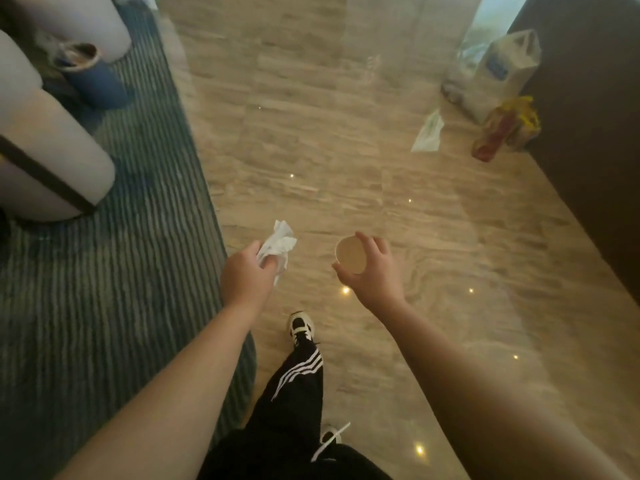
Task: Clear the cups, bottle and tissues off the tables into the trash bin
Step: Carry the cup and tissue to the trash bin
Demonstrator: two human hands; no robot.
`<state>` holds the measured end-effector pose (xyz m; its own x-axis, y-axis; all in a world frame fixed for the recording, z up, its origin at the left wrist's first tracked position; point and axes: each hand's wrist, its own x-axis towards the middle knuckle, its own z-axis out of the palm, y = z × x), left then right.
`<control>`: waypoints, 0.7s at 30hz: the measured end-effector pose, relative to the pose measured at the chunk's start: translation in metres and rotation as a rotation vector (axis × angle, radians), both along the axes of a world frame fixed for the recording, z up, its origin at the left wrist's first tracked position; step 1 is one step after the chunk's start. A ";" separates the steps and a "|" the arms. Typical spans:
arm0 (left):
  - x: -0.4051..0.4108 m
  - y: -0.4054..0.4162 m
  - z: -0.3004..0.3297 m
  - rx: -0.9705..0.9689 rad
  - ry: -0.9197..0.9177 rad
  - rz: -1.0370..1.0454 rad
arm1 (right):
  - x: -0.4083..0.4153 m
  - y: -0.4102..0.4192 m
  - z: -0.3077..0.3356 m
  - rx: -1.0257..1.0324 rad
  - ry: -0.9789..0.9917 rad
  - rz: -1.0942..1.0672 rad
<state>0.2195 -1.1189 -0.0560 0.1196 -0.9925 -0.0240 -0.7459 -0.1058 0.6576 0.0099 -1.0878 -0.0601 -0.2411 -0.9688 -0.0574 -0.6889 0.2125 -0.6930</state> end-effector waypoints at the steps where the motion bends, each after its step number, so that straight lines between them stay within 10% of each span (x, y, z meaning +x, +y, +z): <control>1: -0.001 -0.016 -0.003 -0.006 -0.001 0.020 | 0.000 -0.019 -0.003 0.007 -0.008 0.017; 21: 0.005 -0.372 -0.001 0.002 0.039 0.202 | 0.004 -0.404 0.013 -0.020 0.045 0.180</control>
